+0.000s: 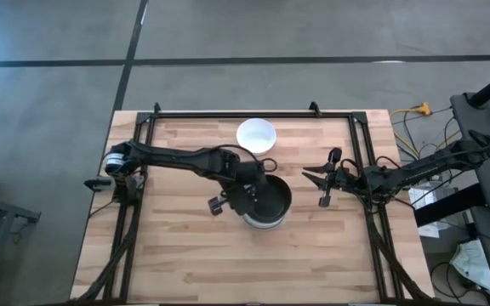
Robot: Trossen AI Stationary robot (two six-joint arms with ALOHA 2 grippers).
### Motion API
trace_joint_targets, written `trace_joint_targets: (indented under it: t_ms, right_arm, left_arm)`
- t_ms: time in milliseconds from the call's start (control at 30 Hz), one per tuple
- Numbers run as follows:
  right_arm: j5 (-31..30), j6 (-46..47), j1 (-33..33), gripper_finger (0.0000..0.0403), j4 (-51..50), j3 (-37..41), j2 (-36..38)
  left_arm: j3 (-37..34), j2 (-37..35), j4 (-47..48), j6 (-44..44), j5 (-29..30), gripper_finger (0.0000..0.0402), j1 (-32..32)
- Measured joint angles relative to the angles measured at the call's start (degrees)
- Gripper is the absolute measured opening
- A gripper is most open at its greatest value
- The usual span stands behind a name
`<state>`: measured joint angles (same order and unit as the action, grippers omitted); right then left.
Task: Nest bowls inside each other
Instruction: Stack the black bowl on top of the white bowl, then stack the white bowl on top of the black bowl
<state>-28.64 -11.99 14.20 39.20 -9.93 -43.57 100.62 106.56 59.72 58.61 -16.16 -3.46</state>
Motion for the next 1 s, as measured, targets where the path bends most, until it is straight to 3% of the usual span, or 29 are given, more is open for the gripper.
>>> trace_joint_targets:
  t_ms: [333,767,1000]
  right_arm:
    - [0.02,0.44,0.0,0.0059,-0.13,0.0,-0.02]
    - [0.02,0.9,0.02,0.0059,-0.2,0.0,-0.02]
    - [0.02,1.58,0.02,0.0059,-0.74,0.0,-0.02]
  left_arm:
    - [0.0,0.26,1.63,-3.25,1.92,0.0004,-0.02]
    - [0.0,-0.2,2.49,-5.95,2.21,0.0105,-0.02]
    - [0.0,-2.92,4.09,-5.99,3.1,0.012,-0.02]
